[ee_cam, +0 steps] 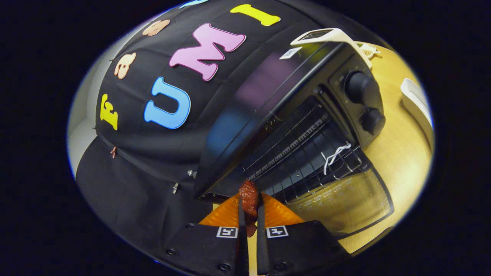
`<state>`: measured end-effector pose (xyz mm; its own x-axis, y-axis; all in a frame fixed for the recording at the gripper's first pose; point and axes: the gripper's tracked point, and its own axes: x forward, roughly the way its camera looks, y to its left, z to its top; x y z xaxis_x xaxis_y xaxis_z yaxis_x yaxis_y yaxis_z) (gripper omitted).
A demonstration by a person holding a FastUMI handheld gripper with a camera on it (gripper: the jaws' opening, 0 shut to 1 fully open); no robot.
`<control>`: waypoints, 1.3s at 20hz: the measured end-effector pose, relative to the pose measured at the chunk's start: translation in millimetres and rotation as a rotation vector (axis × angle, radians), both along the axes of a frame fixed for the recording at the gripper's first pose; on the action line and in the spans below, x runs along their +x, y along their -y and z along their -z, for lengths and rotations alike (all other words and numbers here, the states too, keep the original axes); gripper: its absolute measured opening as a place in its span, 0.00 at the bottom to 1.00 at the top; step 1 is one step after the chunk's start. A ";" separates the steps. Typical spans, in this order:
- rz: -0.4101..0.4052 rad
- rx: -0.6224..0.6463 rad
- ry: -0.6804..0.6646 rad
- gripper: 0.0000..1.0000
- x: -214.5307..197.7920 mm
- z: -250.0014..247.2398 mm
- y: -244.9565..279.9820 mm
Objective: Open the toaster oven, put the food inside, and close the toaster oven door.
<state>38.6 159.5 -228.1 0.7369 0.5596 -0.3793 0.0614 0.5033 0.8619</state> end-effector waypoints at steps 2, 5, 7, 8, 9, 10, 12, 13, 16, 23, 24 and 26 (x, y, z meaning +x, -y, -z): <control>0.010 0.010 -0.009 0.12 11.8 9.5 -5.9; 0.035 0.028 -0.008 0.12 31.6 19.6 -5.9; 0.070 0.024 -0.002 0.12 45.8 22.3 -1.2; 0.087 0.008 0.001 0.13 50.6 24.1 3.5; 0.105 -0.014 0.000 0.13 54.8 26.4 9.7; 0.120 -0.060 -0.012 0.17 59.8 35.6 15.8; 0.130 -0.111 -0.013 0.33 60.1 42.7 23.9; 0.142 -0.130 -0.002 0.46 65.3 41.0 27.7; 0.152 -0.226 0.025 0.69 64.9 36.9 41.8; 0.154 -0.361 0.054 0.91 51.2 26.6 57.4; 0.149 -0.370 0.061 0.95 47.7 23.2 57.7; 0.127 -0.385 0.059 0.96 37.1 21.2 58.0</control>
<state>75.7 101.6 -249.4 0.8178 0.2878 -0.4984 0.1004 0.7814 0.6159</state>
